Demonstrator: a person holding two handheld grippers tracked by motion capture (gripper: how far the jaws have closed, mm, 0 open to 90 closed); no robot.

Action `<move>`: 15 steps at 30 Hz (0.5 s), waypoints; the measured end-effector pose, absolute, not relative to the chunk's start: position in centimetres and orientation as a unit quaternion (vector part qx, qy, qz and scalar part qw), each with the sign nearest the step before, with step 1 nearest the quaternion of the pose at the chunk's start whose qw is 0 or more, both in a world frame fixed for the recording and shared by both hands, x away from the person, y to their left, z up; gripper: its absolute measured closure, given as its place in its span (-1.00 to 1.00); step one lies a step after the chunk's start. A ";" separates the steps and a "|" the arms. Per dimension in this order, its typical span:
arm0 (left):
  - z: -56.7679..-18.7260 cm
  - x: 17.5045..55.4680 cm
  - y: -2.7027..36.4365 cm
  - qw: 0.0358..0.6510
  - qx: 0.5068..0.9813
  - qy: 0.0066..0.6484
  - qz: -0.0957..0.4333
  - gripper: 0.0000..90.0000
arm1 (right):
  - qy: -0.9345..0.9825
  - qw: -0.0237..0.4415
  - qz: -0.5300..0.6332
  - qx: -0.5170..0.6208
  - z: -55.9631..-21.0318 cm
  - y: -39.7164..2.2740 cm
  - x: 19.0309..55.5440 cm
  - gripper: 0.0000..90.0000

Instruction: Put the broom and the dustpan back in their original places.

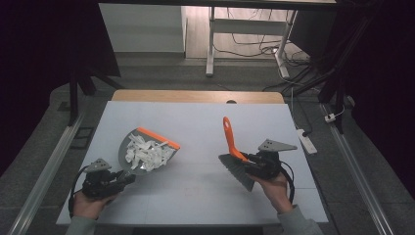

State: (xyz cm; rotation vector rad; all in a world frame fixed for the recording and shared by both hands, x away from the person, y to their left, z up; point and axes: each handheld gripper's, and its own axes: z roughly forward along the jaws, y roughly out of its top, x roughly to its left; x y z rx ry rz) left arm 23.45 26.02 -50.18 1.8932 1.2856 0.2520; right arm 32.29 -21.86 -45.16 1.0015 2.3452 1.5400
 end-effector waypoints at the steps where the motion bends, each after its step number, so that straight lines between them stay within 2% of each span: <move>1: -50.2 23.5 26.0 0.405 0.749 0.515 0.102 0.36 | 0.784 0.081 0.514 0.337 -45.2 -21.9 32.3 0.55; 15: -51.1 24.4 25.1 0.383 0.701 0.588 0.122 0.36 | 0.791 0.062 0.492 0.358 -46.3 -22.7 32.5 0.55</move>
